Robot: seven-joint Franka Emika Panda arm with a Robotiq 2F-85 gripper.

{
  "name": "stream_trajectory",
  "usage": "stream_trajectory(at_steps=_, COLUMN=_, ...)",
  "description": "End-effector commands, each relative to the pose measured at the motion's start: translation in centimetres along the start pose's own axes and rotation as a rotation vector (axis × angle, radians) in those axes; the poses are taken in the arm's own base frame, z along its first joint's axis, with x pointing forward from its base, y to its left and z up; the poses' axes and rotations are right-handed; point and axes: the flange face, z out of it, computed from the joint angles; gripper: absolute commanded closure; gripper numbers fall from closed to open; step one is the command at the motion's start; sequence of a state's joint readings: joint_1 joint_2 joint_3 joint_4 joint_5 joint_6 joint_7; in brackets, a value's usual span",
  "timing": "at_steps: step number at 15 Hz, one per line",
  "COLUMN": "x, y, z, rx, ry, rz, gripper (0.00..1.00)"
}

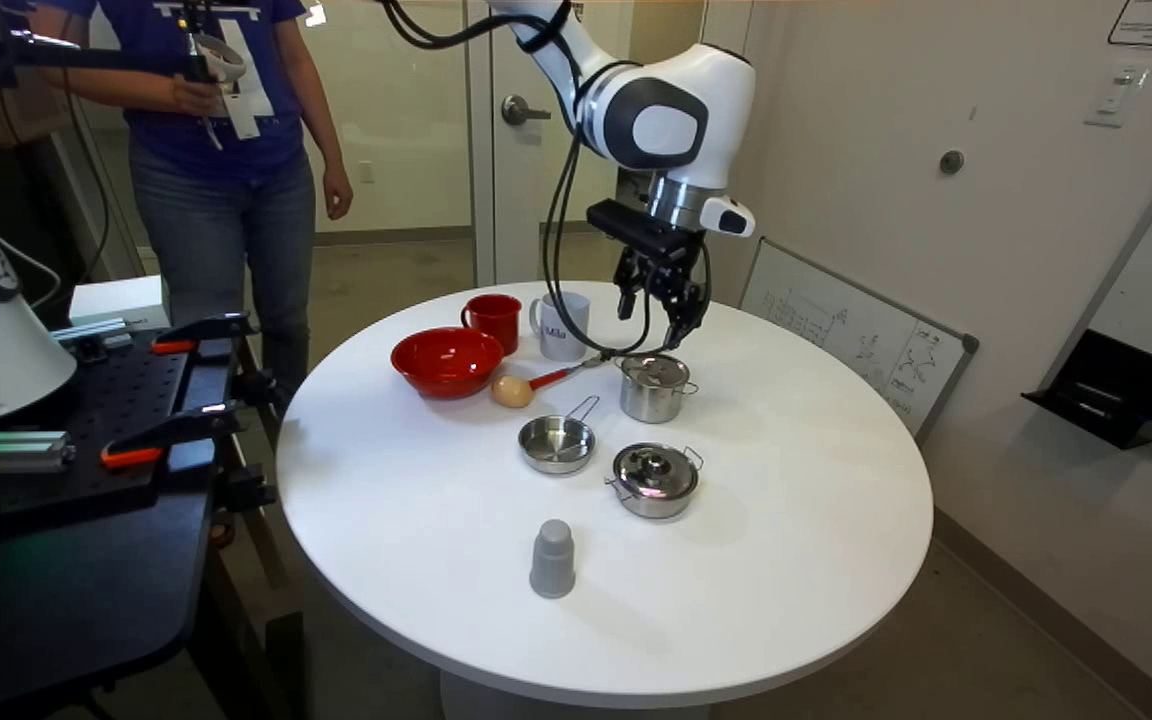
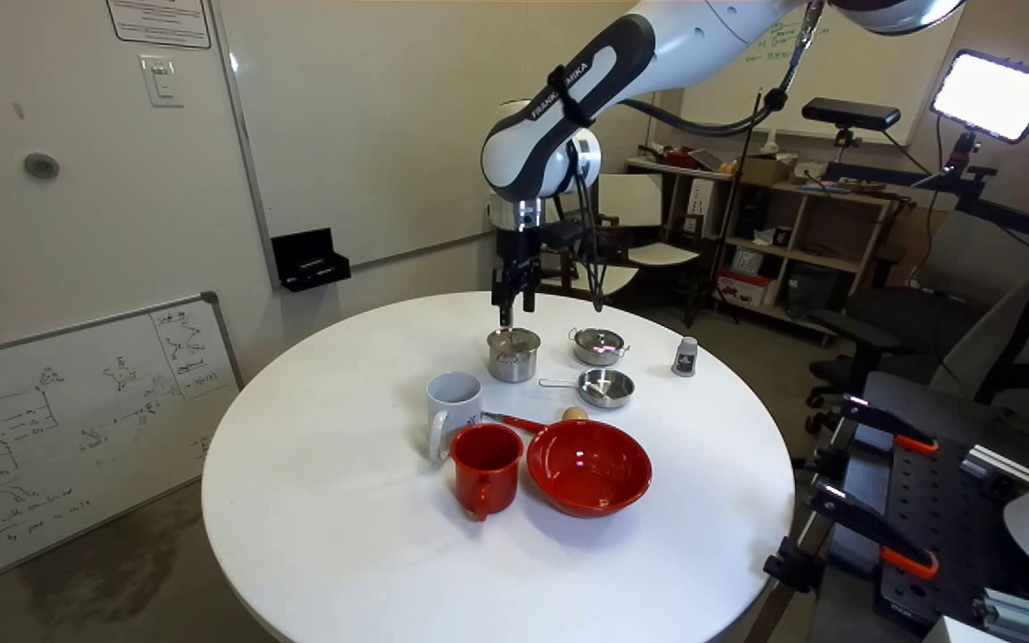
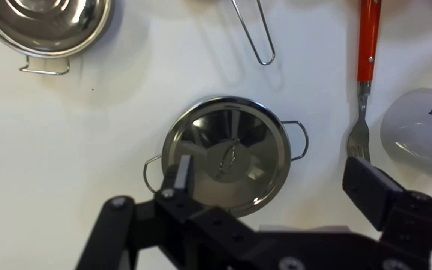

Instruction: Remove the lid from the pot and put it on the table

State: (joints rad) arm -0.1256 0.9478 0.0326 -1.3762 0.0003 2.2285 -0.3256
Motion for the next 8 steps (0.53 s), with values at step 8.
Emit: stream_trajectory(at_steps=8, x=2.4, y=0.0, z=2.9, rx=-0.003, ry=-0.078, rz=0.031, gripper=0.0)
